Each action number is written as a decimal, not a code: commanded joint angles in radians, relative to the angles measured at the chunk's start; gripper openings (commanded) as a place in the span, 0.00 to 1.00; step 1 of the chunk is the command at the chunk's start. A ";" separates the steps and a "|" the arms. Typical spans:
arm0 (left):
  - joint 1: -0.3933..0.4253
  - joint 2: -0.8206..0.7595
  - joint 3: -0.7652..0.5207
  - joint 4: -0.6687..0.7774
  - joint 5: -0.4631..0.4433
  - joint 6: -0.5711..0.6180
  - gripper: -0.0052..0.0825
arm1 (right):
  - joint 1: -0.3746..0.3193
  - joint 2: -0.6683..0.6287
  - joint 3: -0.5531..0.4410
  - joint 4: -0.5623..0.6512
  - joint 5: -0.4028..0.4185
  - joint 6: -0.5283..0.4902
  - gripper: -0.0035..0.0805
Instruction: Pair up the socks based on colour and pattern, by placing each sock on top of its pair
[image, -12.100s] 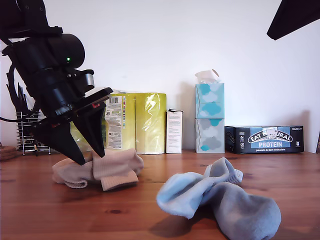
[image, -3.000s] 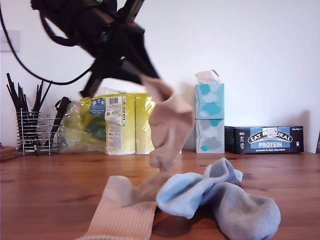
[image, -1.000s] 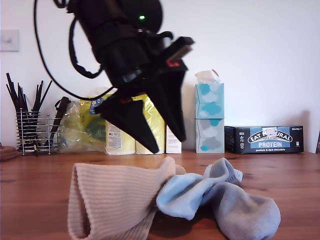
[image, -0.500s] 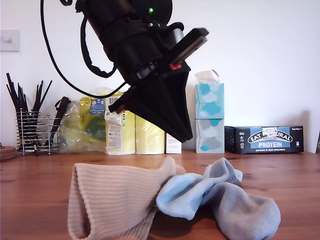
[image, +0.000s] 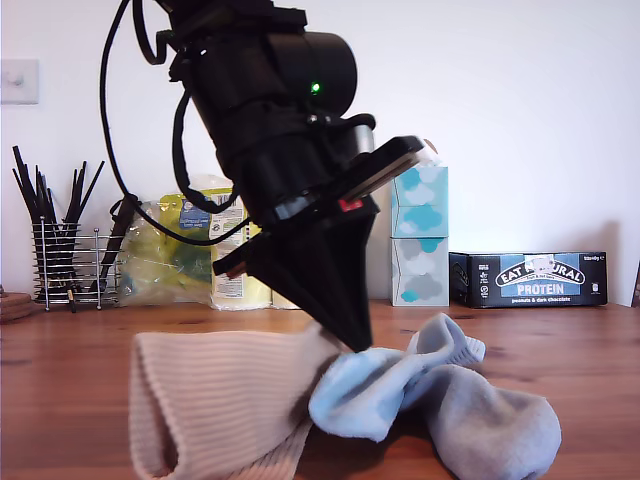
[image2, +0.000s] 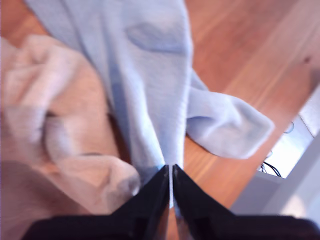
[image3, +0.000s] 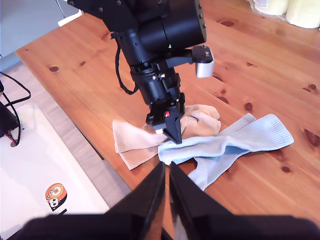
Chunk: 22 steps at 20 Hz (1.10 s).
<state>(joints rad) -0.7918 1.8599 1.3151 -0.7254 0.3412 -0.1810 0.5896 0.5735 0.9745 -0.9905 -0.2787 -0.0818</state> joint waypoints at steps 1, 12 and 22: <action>0.032 0.010 -0.014 -0.017 -0.019 0.016 0.04 | -0.003 -0.001 -0.004 0.002 -0.003 0.003 0.03; 0.157 0.012 -0.018 -0.027 0.026 0.045 0.04 | -0.003 -0.001 -0.004 0.006 -0.003 0.006 0.03; 0.159 0.111 -0.018 0.007 0.071 0.132 0.04 | -0.003 0.000 -0.004 0.039 -0.003 0.034 0.03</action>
<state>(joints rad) -0.6334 1.9610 1.3151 -0.7364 0.4164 -0.0589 0.5896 0.5735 0.9745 -0.9630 -0.2787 -0.0528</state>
